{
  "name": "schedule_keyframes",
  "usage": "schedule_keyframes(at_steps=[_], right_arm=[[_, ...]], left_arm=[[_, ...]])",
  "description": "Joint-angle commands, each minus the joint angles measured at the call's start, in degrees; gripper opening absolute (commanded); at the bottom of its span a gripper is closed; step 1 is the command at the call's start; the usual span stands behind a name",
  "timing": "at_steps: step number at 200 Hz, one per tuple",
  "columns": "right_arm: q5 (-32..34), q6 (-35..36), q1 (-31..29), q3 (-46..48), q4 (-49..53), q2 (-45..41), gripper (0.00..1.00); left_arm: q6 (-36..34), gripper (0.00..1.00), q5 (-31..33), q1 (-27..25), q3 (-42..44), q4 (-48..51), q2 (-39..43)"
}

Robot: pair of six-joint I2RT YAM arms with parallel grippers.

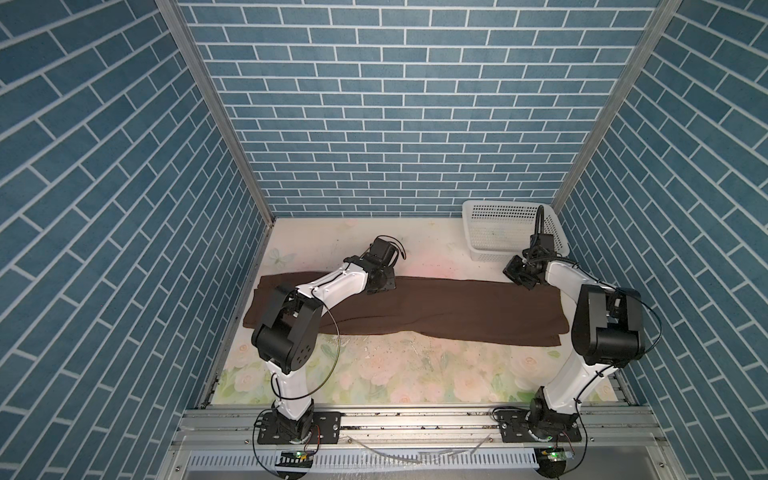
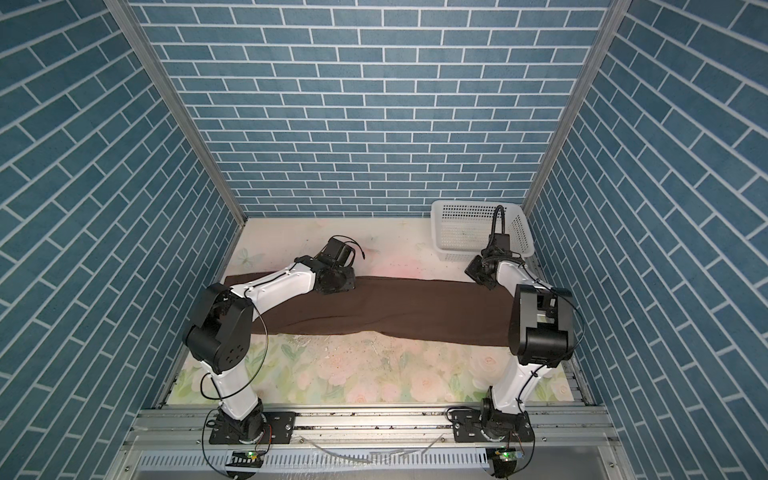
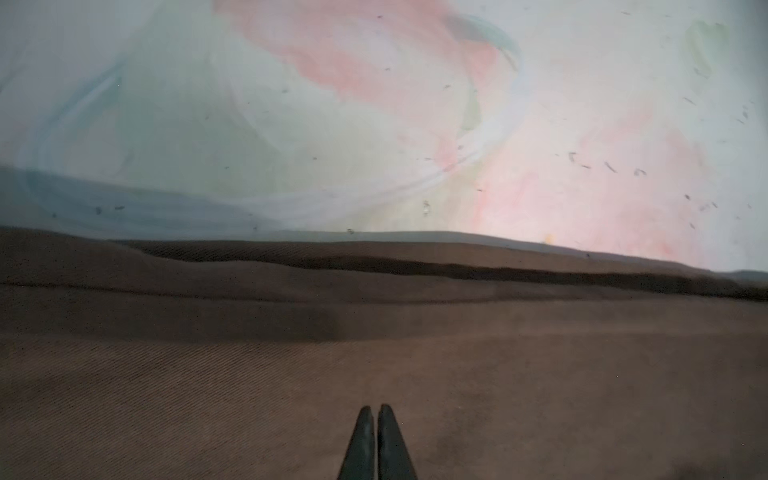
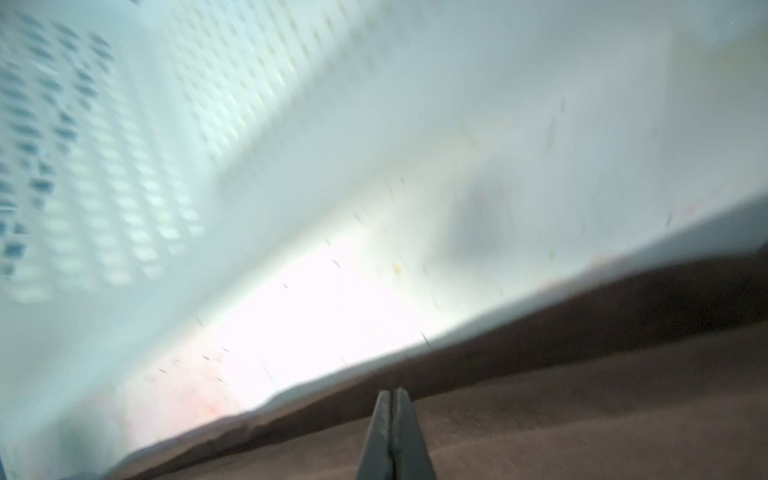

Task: Fold and stack the trousers

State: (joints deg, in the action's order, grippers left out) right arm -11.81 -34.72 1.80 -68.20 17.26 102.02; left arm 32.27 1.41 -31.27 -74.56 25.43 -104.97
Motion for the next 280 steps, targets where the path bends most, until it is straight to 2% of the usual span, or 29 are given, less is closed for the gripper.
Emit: schedule_keyframes(at_steps=[1,37,82,104,130,141,158,174,192,229,280], right_arm=[[0.5,1.5,0.2,-2.6,2.4,-1.3,0.00],[0.9,1.9,0.1,5.5,2.3,-9.1,0.00],[6.0,3.7,0.3,18.5,8.1,-23.4,0.00],[10.2,2.7,2.2,24.0,13.4,-31.2,0.00],[12.3,1.6,7.9,27.1,21.7,-39.3,0.00],[13.0,2.0,9.5,27.1,25.2,-41.7,0.08],[15.1,2.6,11.6,26.7,29.8,-44.1,0.25],[16.7,3.0,14.3,26.5,32.1,-44.5,0.45],[15.5,3.3,18.2,25.7,32.0,-42.5,0.55],[12.5,3.1,24.4,26.4,26.7,-35.8,0.54],[10.7,0.9,24.9,26.1,16.2,-26.6,0.43]], left_arm=[[-5.2,0.09,-0.2,-2.9,-1.4,2.3,-1.3],[-5.9,0.09,-0.1,-3.3,-4.3,3.3,-7.1],[-8.6,0.08,4.2,-2.3,-18.5,9.6,-17.3],[-6.9,0.07,1.4,-1.0,-23.4,11.2,-20.2],[-5.9,0.07,-1.3,-1.1,-21.7,9.1,-17.7],[-5.4,0.07,-1.6,-1.1,-19.7,8.8,-15.5],[-4.5,0.07,-1.9,-1.0,-14.6,7.4,-10.9],[-3.6,0.07,-2.0,-0.8,-7.9,5.1,-6.0],[-2.4,0.08,-2.9,0.0,-1.0,2.8,-1.1],[-1.3,0.09,-6.4,3.4,8.8,0.2,4.9],[-2.7,0.08,-7.3,5.2,12.9,0.6,8.0]])
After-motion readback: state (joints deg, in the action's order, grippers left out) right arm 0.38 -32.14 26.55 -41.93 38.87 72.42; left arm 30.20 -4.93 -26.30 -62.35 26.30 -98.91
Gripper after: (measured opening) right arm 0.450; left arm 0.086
